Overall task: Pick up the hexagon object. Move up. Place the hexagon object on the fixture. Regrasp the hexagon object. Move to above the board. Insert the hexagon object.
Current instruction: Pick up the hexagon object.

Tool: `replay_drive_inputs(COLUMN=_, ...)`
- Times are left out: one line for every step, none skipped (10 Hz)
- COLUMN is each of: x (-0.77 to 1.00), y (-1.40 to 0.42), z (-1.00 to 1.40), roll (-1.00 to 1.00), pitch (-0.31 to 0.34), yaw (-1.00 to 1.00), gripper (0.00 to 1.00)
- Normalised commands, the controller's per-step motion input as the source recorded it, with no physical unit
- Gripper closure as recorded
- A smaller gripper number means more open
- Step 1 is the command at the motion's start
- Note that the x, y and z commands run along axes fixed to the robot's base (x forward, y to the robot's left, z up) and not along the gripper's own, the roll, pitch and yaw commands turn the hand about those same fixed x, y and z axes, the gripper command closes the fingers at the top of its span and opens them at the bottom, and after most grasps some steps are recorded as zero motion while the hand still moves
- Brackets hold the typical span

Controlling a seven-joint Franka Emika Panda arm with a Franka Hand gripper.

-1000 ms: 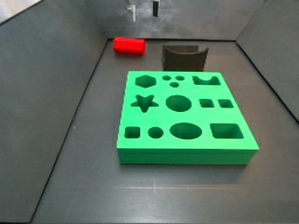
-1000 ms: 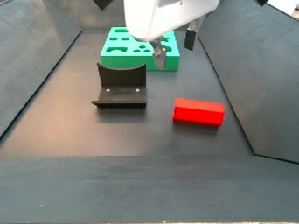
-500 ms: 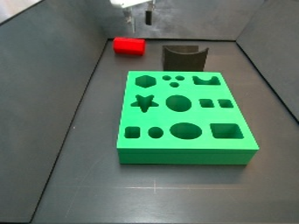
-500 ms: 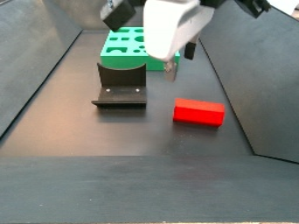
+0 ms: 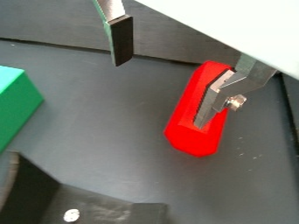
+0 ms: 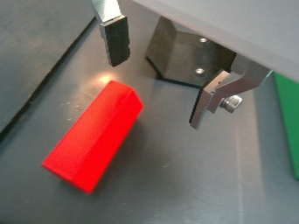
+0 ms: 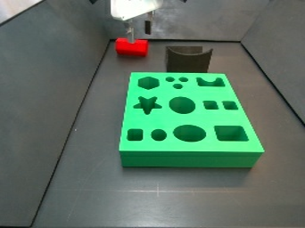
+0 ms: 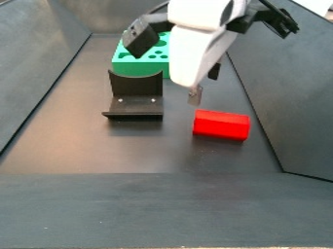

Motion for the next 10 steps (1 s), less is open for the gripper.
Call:
replay_drive_inputs(x=-0.12, y=0.31, z=-0.14, roll=-0.05, pitch=0.0, yaw=0.86, gripper=0.0)
replay_drive_inputs(x=-0.1, y=0.29, z=-0.19, roll=-0.07, pitch=0.0, yaw=0.85, gripper=0.0)
replay_drive_inputs(x=-0.1, y=0.29, z=-0.24, roll=-0.09, pitch=0.0, yaw=0.84, gripper=0.0)
replay_drive_inputs(x=-0.12, y=0.25, z=-0.28, roll=-0.11, pitch=0.0, yaw=0.85, gripper=0.0)
replay_drive_inputs(x=-0.12, y=0.22, z=-0.32, roll=-0.12, pitch=0.0, yaw=0.86, gripper=0.0)
replay_drive_inputs(x=-0.11, y=0.21, z=-0.34, roll=-0.13, pitch=0.0, yaw=0.85, gripper=0.0)
replay_drive_inputs(x=-0.11, y=0.19, z=-0.38, roll=-0.16, pitch=0.0, yaw=0.85, gripper=0.0)
replay_drive_inputs(x=-0.03, y=0.14, z=-0.39, roll=-0.18, pitch=0.0, yaw=0.79, gripper=0.0)
replay_drive_inputs(x=0.0, y=0.12, z=-0.4, roll=-0.19, pitch=0.0, yaw=0.78, gripper=0.0)
replay_drive_inputs(x=0.0, y=0.09, z=-0.38, roll=-0.27, pitch=0.0, yaw=0.69, gripper=0.0)
